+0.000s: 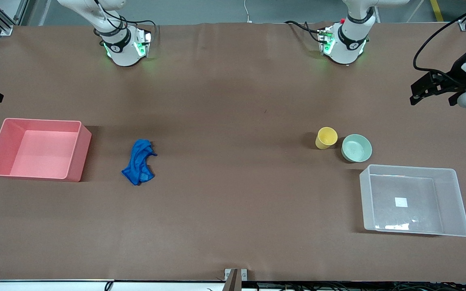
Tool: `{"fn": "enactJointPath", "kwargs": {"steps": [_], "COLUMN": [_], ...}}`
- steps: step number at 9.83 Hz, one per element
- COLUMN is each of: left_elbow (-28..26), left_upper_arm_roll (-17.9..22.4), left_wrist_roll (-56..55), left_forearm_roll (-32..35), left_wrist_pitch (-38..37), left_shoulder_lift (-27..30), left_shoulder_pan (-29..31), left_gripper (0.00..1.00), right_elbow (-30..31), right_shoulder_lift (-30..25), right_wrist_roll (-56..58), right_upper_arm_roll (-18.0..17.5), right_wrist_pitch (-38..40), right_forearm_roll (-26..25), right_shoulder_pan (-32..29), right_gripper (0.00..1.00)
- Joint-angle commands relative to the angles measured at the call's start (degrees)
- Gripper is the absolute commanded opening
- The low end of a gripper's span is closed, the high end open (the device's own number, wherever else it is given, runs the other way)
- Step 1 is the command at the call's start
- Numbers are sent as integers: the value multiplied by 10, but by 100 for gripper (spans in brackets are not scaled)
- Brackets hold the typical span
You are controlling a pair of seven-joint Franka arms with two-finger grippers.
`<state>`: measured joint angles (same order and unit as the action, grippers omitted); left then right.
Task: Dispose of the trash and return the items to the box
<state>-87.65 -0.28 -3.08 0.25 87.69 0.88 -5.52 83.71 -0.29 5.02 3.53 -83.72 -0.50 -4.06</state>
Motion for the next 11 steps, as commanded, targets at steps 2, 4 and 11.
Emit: {"fn": "enactJointPath", "kwargs": {"steps": [2, 4, 11], "left_elbow": [-17, -17, -302], "left_upper_arm_roll": [2, 11, 71], "left_wrist_roll": [6, 9, 24], "left_forearm_roll": [1, 1, 3], "left_wrist_pitch": [7, 4, 246], "left_shoulder_lift": [-2, -2, 61], "left_shoulder_pan": [1, 1, 1], "left_gripper": [100, 100, 100], "right_elbow": [1, 1, 190], "right_shoulder_lift": [-2, -2, 40], "right_wrist_roll": [8, 8, -124], "right_upper_arm_roll": [-5, -5, -120], "right_wrist_pitch": [2, 4, -170], "right_forearm_roll": [8, 8, 1], "right_shoulder_pan": [-10, -10, 15], "right_gripper": [100, 100, 100]}}
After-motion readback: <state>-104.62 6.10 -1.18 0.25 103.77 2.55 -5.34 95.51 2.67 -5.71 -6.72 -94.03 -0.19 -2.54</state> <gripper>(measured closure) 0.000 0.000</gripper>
